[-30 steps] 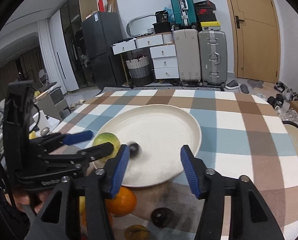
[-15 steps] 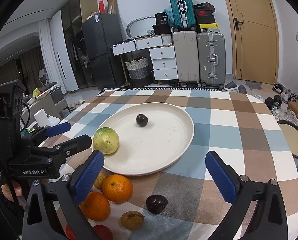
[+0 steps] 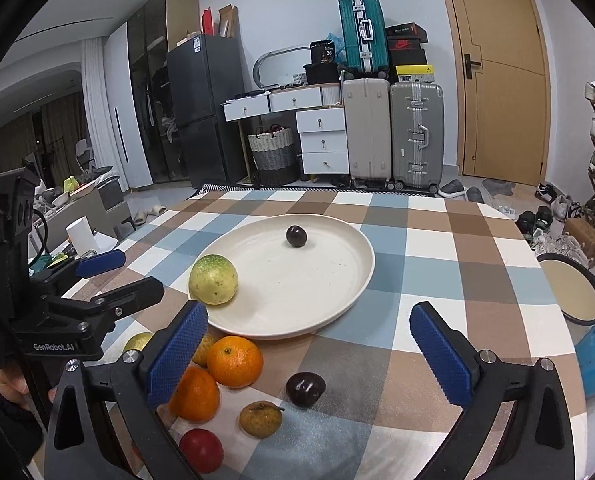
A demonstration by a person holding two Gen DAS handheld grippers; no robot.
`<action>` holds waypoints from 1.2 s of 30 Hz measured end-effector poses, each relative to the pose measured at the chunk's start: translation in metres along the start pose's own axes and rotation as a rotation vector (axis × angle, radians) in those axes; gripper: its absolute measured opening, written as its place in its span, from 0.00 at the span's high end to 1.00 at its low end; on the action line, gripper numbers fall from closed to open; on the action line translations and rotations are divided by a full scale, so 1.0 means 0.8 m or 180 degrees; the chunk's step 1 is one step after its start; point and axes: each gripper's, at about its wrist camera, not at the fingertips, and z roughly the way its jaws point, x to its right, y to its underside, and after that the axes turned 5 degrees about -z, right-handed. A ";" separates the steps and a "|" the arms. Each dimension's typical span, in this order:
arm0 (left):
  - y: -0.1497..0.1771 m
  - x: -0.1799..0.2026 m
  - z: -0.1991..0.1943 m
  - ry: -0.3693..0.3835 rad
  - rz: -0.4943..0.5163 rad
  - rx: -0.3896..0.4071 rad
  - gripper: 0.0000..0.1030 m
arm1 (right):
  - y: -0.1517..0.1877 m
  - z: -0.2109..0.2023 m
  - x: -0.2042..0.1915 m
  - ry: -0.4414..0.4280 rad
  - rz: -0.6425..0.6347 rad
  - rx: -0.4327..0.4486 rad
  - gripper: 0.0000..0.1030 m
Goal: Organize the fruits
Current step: 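Withdraw both open tools from the plate back toward the loose fruits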
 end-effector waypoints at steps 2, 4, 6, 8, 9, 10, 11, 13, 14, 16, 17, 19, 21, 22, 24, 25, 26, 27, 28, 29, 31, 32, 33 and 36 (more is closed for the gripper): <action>0.003 0.002 -0.005 -0.0009 0.0016 -0.0002 0.01 | 0.003 -0.003 0.002 0.0007 0.0023 0.0003 0.00; 0.007 0.003 -0.011 -0.0022 0.0027 -0.0010 0.01 | 0.005 -0.008 0.003 0.0029 0.0043 0.0008 0.00; 0.011 0.003 -0.019 -0.0014 0.0030 0.0007 0.01 | 0.009 -0.015 0.005 0.0025 0.0066 0.0032 0.00; 0.015 0.003 -0.026 -0.0018 0.0019 0.0017 0.01 | 0.012 -0.022 0.006 0.0032 0.0073 0.0056 0.00; 0.016 0.002 -0.028 -0.0016 0.0011 0.0013 0.01 | 0.014 -0.025 0.006 0.0035 0.0076 0.0069 0.00; 0.016 0.001 -0.029 -0.0014 0.0001 0.0004 0.01 | 0.016 -0.029 0.006 0.0045 0.0082 0.0082 0.00; 0.018 0.000 -0.030 -0.0004 -0.0020 -0.0041 0.01 | 0.017 -0.031 0.007 0.0048 0.0087 0.0081 0.00; 0.021 -0.004 -0.031 0.0007 -0.0062 -0.0130 0.01 | 0.019 -0.032 0.008 0.0042 0.0099 0.0059 0.00; 0.023 -0.005 -0.032 0.0005 -0.0080 -0.0156 0.01 | 0.020 -0.033 0.008 0.0043 0.0106 0.0053 0.00; 0.023 -0.006 -0.035 0.0015 -0.0101 -0.0129 0.01 | 0.020 -0.035 0.008 0.0037 0.0114 0.0061 0.00; 0.023 -0.007 -0.039 0.0016 -0.0118 -0.0087 0.01 | 0.020 -0.033 0.008 0.0034 0.0115 0.0052 0.00; 0.023 -0.008 -0.037 0.0026 -0.0122 -0.0091 0.01 | 0.020 -0.031 0.008 0.0035 0.0112 0.0029 0.00; 0.023 -0.006 -0.036 0.0021 -0.0104 -0.0112 0.01 | 0.020 -0.031 0.008 0.0038 0.0114 0.0036 0.00; 0.023 -0.005 -0.036 0.0022 -0.0091 -0.0116 0.01 | 0.020 -0.031 0.009 0.0031 0.0114 0.0035 0.00; 0.023 -0.004 -0.038 0.0006 -0.0073 -0.0098 0.01 | 0.021 -0.029 0.008 0.0025 0.0094 -0.0037 0.00; 0.023 -0.004 -0.037 -0.0001 -0.0071 -0.0089 0.01 | 0.021 -0.028 0.008 0.0037 0.0090 -0.0068 0.00; 0.023 -0.004 -0.038 -0.0005 -0.0073 -0.0079 0.01 | 0.021 -0.025 0.008 0.0043 0.0084 -0.0106 0.00; 0.023 -0.004 -0.038 -0.0002 -0.0080 -0.0077 0.01 | 0.021 -0.023 0.008 0.0033 0.0083 -0.0139 0.00; 0.023 -0.004 -0.038 -0.0008 -0.0079 -0.0079 0.01 | 0.022 -0.023 0.008 0.0040 0.0085 -0.0163 0.00; 0.022 -0.004 -0.038 -0.0013 -0.0088 -0.0078 0.01 | 0.022 -0.020 0.009 0.0052 0.0092 -0.0215 0.00; 0.024 -0.005 -0.038 0.0001 -0.0084 -0.0124 0.01 | 0.025 -0.016 0.011 0.0043 0.0112 -0.0302 0.00; 0.024 -0.004 -0.036 0.0015 -0.0073 -0.0180 0.01 | 0.026 -0.013 0.013 0.0033 0.0133 -0.0373 0.00; 0.025 -0.002 -0.034 0.0023 -0.0052 -0.0233 0.01 | 0.027 -0.009 0.015 0.0003 0.0160 -0.0433 0.00; 0.026 0.005 -0.032 0.0054 0.0036 -0.0252 0.01 | 0.031 -0.004 0.017 -0.0035 0.0212 -0.0535 0.00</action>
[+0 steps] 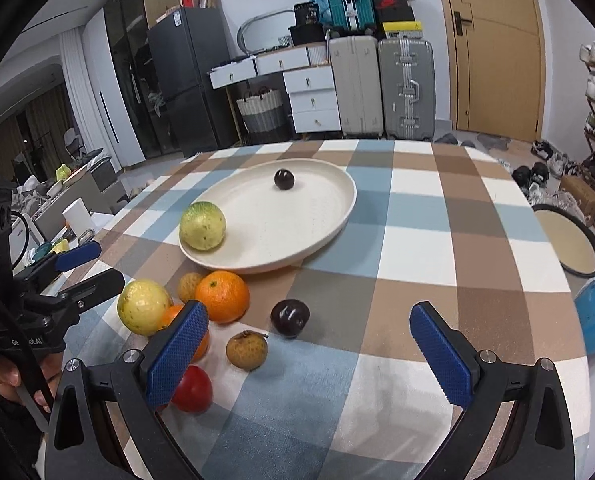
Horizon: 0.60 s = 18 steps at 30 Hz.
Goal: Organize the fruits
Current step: 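Withdraw both open tools from the plate back toward the loose fruits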
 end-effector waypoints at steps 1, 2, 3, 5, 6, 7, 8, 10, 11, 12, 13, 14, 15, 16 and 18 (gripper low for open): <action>0.001 0.001 0.000 0.0006 0.0017 0.0008 0.01 | 0.001 0.001 0.000 -0.0003 0.0010 -0.0019 0.00; 0.001 0.003 -0.001 0.0021 0.0041 0.0019 0.01 | 0.001 0.001 0.000 -0.0010 0.0011 -0.0028 0.00; 0.002 0.005 -0.001 0.0042 0.0069 0.0026 0.01 | 0.002 0.001 0.000 -0.0008 0.0004 -0.0031 0.00; 0.002 0.008 0.001 0.0062 0.0101 -0.0006 0.01 | 0.002 0.002 -0.001 -0.0032 -0.0001 -0.0045 0.00; 0.003 0.009 0.003 0.0068 0.0107 -0.0030 0.01 | 0.003 0.004 -0.001 -0.0065 -0.0001 -0.0077 0.00; 0.003 0.009 0.004 0.0078 0.0109 -0.0059 0.01 | 0.004 0.006 -0.002 -0.0090 -0.0006 -0.0121 0.00; 0.003 0.009 0.007 0.0085 0.0107 -0.0094 0.01 | 0.004 0.008 -0.003 -0.0098 -0.0012 -0.0144 0.00; 0.003 0.008 0.011 0.0067 0.0082 -0.0152 0.01 | 0.005 0.010 -0.006 -0.0112 -0.0032 -0.0195 0.01; 0.004 0.007 0.013 0.0069 0.0069 -0.0177 0.01 | 0.006 0.013 -0.006 -0.0137 -0.0032 -0.0245 0.01; 0.004 0.005 0.016 0.0074 0.0044 -0.0222 0.01 | 0.007 0.015 -0.007 -0.0156 -0.0029 -0.0290 0.01; 0.004 0.004 0.018 0.0077 0.0032 -0.0247 0.01 | 0.008 0.017 -0.007 -0.0162 -0.0028 -0.0330 0.02; 0.005 0.003 0.019 0.0079 0.0026 -0.0263 0.01 | 0.009 0.020 -0.008 -0.0165 -0.0032 -0.0366 0.05; 0.005 0.004 0.021 0.0078 0.0024 -0.0285 0.01 | 0.010 0.021 -0.009 -0.0152 -0.0038 -0.0383 0.06; 0.006 0.003 0.021 0.0075 0.0025 -0.0294 0.01 | 0.010 0.022 -0.009 -0.0147 -0.0040 -0.0385 0.08; 0.007 0.005 0.023 0.0072 0.0044 -0.0318 0.01 | 0.011 0.022 -0.009 -0.0164 -0.0037 -0.0404 0.09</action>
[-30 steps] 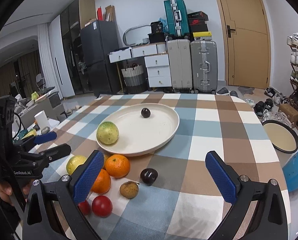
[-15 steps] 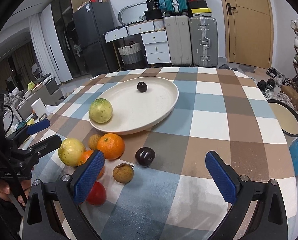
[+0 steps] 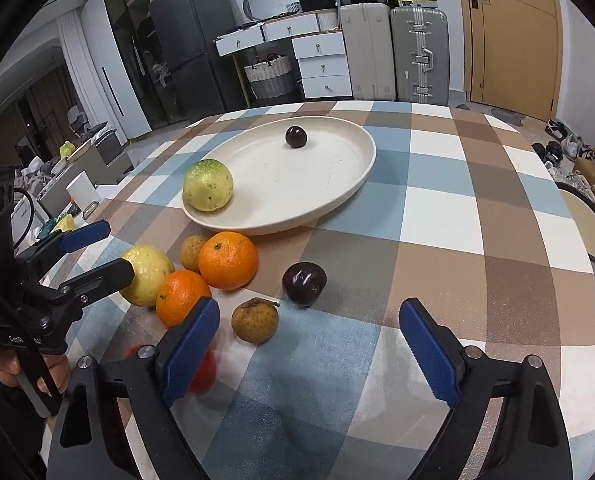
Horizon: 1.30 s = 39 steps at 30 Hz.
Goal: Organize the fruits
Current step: 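Withdraw both open tools from the plate back toward the loose fruits, then grasp the second green-yellow citrus with the left tool while the right tool grasps a brown round fruit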
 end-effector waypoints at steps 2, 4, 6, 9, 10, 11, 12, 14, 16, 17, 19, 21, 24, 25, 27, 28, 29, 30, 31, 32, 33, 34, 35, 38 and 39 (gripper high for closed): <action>0.000 0.001 0.001 -0.0006 0.0011 0.0002 0.01 | 0.000 0.002 -0.002 -0.0022 -0.0011 -0.0039 0.16; 0.000 0.001 0.001 -0.0007 0.0004 -0.0004 0.01 | 0.001 0.003 -0.004 -0.0040 -0.0033 -0.0068 0.20; 0.000 0.002 0.001 -0.0003 -0.0001 -0.0007 0.01 | 0.002 0.004 -0.006 -0.0082 -0.0049 -0.0077 0.21; 0.001 0.002 0.002 -0.0009 -0.0008 -0.0020 0.01 | 0.003 0.006 -0.008 -0.0233 -0.0047 -0.0111 0.26; 0.001 0.002 0.002 -0.0011 -0.0010 -0.0022 0.01 | 0.004 0.007 -0.009 -0.0253 -0.0048 -0.0122 0.29; 0.001 0.002 0.002 -0.0012 -0.0012 -0.0023 0.01 | 0.004 0.007 -0.010 -0.0283 -0.0051 -0.0126 0.32; 0.001 0.002 0.002 -0.0010 -0.0015 -0.0025 0.01 | 0.004 0.007 -0.010 -0.0304 -0.0050 -0.0125 0.32; 0.001 0.003 0.002 -0.0015 -0.0013 -0.0028 0.01 | 0.004 0.007 -0.011 -0.0334 -0.0053 -0.0126 0.38; 0.001 0.001 0.002 -0.0012 -0.0013 -0.0027 0.01 | 0.005 0.006 -0.013 -0.0358 -0.0073 -0.0126 0.46; 0.001 0.001 0.002 -0.0014 -0.0012 -0.0027 0.01 | 0.005 0.007 -0.015 -0.0368 -0.0088 -0.0133 0.47; 0.001 0.001 0.002 -0.0012 -0.0013 -0.0029 0.01 | 0.005 0.006 -0.018 -0.0392 -0.0126 -0.0138 0.51; 0.001 0.000 0.003 -0.0012 -0.0013 -0.0038 0.01 | 0.006 0.007 -0.022 -0.0417 -0.0174 -0.0146 0.54; 0.001 0.000 0.004 -0.0010 -0.0014 -0.0044 0.01 | 0.006 0.007 -0.026 -0.0433 -0.0212 -0.0151 0.58; 0.001 0.000 0.005 -0.0010 -0.0013 -0.0049 0.01 | 0.006 0.007 -0.026 -0.0441 -0.0211 -0.0157 0.59; 0.002 0.000 0.007 -0.0013 -0.0011 -0.0060 0.01 | 0.006 0.009 -0.026 -0.0471 -0.0209 -0.0180 0.60; 0.002 0.000 0.007 -0.0012 -0.0011 -0.0062 0.01 | 0.006 0.010 -0.026 -0.0469 -0.0206 -0.0188 0.61; 0.001 -0.001 0.008 -0.0012 -0.0013 -0.0062 0.01 | 0.006 0.009 -0.025 -0.0479 -0.0199 -0.0184 0.61; 0.002 -0.001 0.008 -0.0013 -0.0012 -0.0064 0.01 | 0.006 0.009 -0.025 -0.0486 -0.0187 -0.0185 0.62; 0.001 -0.001 0.007 -0.0012 -0.0010 -0.0065 0.01 | 0.006 0.009 -0.024 -0.0490 -0.0174 -0.0183 0.63; 0.001 -0.001 0.007 -0.0011 -0.0011 -0.0062 0.01 | 0.006 0.009 -0.022 -0.0498 -0.0152 -0.0182 0.65; 0.002 -0.001 0.007 -0.0009 -0.0013 -0.0062 0.01 | 0.006 0.010 -0.022 -0.0503 -0.0146 -0.0184 0.68; 0.001 -0.001 0.008 -0.0013 -0.0013 -0.0065 0.01 | 0.006 0.010 -0.022 -0.0506 -0.0145 -0.0190 0.72; 0.001 -0.001 0.007 -0.0012 -0.0014 -0.0064 0.01 | 0.006 0.011 -0.022 -0.0510 -0.0145 -0.0194 0.73; 0.001 -0.001 0.009 -0.0001 -0.0026 -0.0063 0.01 | 0.006 0.011 -0.021 -0.0533 -0.0143 -0.0184 0.74; 0.002 -0.002 0.010 0.0005 -0.0030 -0.0064 0.01 | 0.006 0.009 -0.021 -0.0540 -0.0139 -0.0165 0.74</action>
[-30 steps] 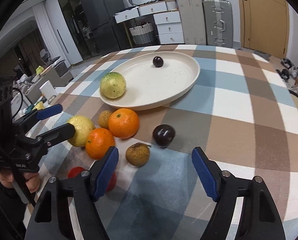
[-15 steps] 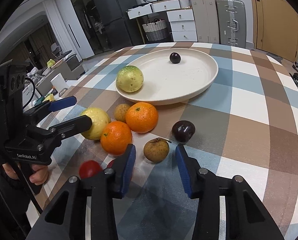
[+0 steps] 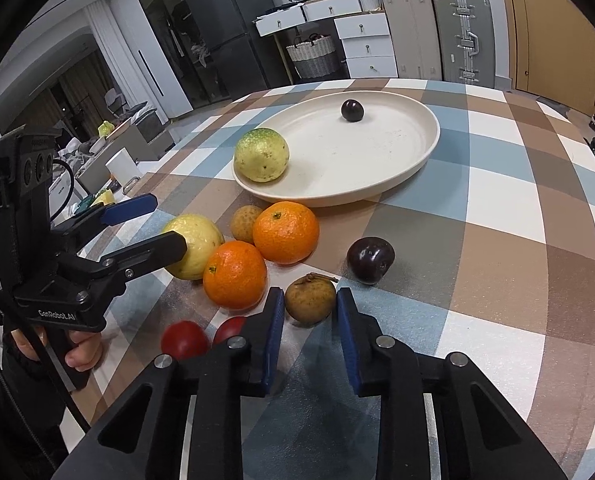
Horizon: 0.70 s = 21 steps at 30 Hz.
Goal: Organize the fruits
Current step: 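Grasp the second green-yellow citrus with the left tool while the right tool grasps a brown round fruit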
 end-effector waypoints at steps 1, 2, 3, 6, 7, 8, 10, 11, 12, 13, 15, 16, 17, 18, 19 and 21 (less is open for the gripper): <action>0.000 -0.001 0.001 0.0020 -0.0005 -0.0015 0.01 | 0.000 -0.002 0.000 -0.0015 0.0005 0.0034 0.74; 0.001 -0.001 0.002 0.0047 -0.0006 -0.0032 0.01 | 0.000 -0.004 0.000 -0.0027 0.0007 0.0070 0.74; 0.001 0.000 0.002 0.0065 0.0001 -0.0040 0.01 | -0.001 -0.008 -0.001 -0.0037 -0.0009 0.0142 0.74; 0.002 0.001 0.002 0.0085 0.0025 -0.0040 0.01 | -0.002 -0.015 -0.005 -0.0034 -0.0041 0.0258 0.74; 0.002 0.002 0.002 0.0105 0.0027 -0.0058 0.01 | -0.003 -0.016 -0.004 -0.0032 -0.0035 0.0272 0.74; 0.002 0.002 0.003 0.0138 0.0032 -0.0071 0.01 | -0.003 -0.017 -0.004 -0.0031 -0.0024 0.0282 0.74; 0.002 0.002 0.002 0.0164 0.0048 -0.0074 0.04 | -0.004 -0.018 -0.002 -0.0025 -0.0004 0.0304 0.74; 0.002 0.003 0.002 0.0177 0.0057 -0.0077 0.07 | -0.005 -0.018 -0.002 -0.0020 -0.0001 0.0308 0.74; 0.002 0.003 0.002 0.0203 0.0060 -0.0093 0.11 | -0.005 -0.018 -0.002 -0.0023 -0.0002 0.0316 0.74; 0.002 0.004 0.003 0.0236 0.0058 -0.0118 0.14 | -0.005 -0.018 -0.003 -0.0023 -0.0004 0.0322 0.74; 0.003 0.004 0.006 0.0279 0.0061 -0.0167 0.23 | -0.005 -0.018 -0.003 -0.0020 -0.0009 0.0326 0.74; 0.003 0.004 0.007 0.0301 0.0058 -0.0187 0.26 | -0.006 -0.018 -0.003 -0.0018 -0.0009 0.0327 0.74; 0.003 0.004 0.008 0.0326 0.0056 -0.0207 0.30 | -0.006 -0.019 -0.003 -0.0015 -0.0007 0.0331 0.74; 0.003 0.004 0.008 0.0356 0.0054 -0.0225 0.35 | -0.006 -0.019 -0.002 -0.0018 -0.0004 0.0333 0.74; 0.003 0.004 0.009 0.0388 0.0056 -0.0237 0.37 | -0.006 -0.019 -0.002 -0.0018 -0.0003 0.0332 0.74; 0.005 0.006 0.009 0.0485 0.0074 -0.0269 0.50 | -0.005 -0.019 -0.002 -0.0014 -0.0006 0.0332 0.74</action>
